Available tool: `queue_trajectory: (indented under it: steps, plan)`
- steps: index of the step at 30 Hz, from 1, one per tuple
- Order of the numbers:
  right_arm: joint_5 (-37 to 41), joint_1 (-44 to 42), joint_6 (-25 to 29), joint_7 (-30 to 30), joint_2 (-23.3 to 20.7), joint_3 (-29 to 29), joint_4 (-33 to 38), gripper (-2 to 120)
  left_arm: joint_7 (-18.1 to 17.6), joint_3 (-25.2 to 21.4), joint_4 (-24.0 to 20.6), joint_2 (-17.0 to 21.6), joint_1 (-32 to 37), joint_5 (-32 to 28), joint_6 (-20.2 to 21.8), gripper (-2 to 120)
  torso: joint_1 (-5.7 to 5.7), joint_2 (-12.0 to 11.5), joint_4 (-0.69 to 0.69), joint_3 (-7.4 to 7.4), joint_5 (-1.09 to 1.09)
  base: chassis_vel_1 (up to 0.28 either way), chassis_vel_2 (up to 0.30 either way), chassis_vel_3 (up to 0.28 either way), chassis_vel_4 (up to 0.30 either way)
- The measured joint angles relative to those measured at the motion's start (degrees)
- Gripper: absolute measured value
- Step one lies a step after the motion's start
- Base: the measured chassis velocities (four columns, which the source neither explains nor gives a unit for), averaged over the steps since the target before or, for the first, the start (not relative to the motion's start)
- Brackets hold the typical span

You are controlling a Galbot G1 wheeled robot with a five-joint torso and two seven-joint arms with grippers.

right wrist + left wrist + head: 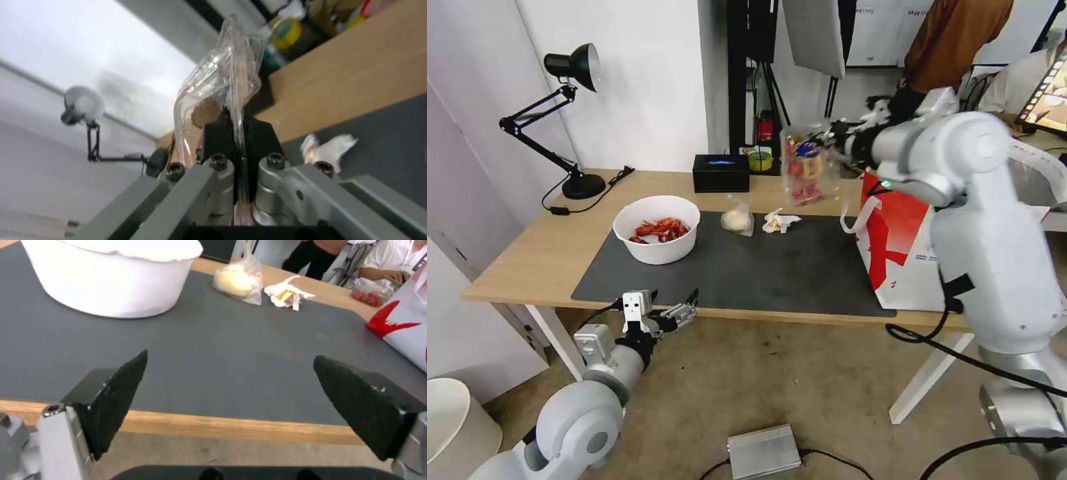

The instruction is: Pick up the trash from the table and place it into the takeout bag.

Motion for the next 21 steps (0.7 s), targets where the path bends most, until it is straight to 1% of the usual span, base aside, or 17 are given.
queue_trajectory:
  steps: [4,6,7,9,14,16,18,20,21]
  plan:
    - [1.7,0.4,0.5,0.9,-3.5,2.1,0.2,1,0.0,0.4,-0.1,-0.1,0.0,0.2,0.0,100,0.00,0.0,0.00,0.00,0.00,0.000,0.000,0.000,0.000]
    - [1.7,0.4,0.5,0.9,-3.5,2.1,0.2,1,0.0,0.4,-0.1,-0.1,0.0,0.2,0.0,100,0.00,0.0,0.00,0.00,0.00,0.000,0.000,0.000,0.000]
    - [2.5,0.4,0.8,1.1,-5.4,3.3,0.2,1,0.0,0.5,-0.2,-0.1,-0.2,0.3,0.0,100,0.00,0.0,0.00,0.00,0.00,0.000,0.000,0.000,0.000]
    - [3.2,0.5,1.0,1.2,-6.9,4.6,-0.2,1,0.0,0.6,-0.4,0.0,-0.2,0.3,0.0,100,0.00,0.0,0.00,0.00,0.00,0.000,0.000,0.000,0.000]
    - [3.9,0.9,1.2,1.3,-8.4,6.0,-1.3,1,0.0,0.7,-0.6,0.0,-0.4,0.3,0.0,100,0.00,0.0,0.00,0.00,0.00,0.000,0.000,0.000,0.000]
    - [4.3,1.4,1.3,1.5,-9.2,7.1,-2.8,1,0.0,0.9,-0.7,-0.1,-0.3,0.3,0.0,100,0.00,0.0,0.00,0.00,-0.01,0.000,0.000,0.000,0.000]
    - [4.3,1.4,1.3,1.5,-9.2,7.1,-2.8,1,0.0,0.9,-0.7,-0.1,-0.3,0.3,0.0,100,0.00,0.0,0.00,0.00,-0.01,0.000,0.000,0.000,0.000]
    - [4.4,1.5,1.3,1.5,-10.7,9.1,-5.2,1,0.0,1.2,-0.8,-0.2,-0.3,0.5,0.1,100,0.00,0.0,0.00,0.00,-0.01,0.000,0.000,0.000,0.000]
    - [4.4,1.5,1.3,1.5,-10.7,9.1,-5.2,1,0.0,1.2,-0.8,-0.2,-0.3,0.5,0.1,100,0.00,0.0,0.00,0.00,-0.01,0.000,0.000,0.000,0.000]
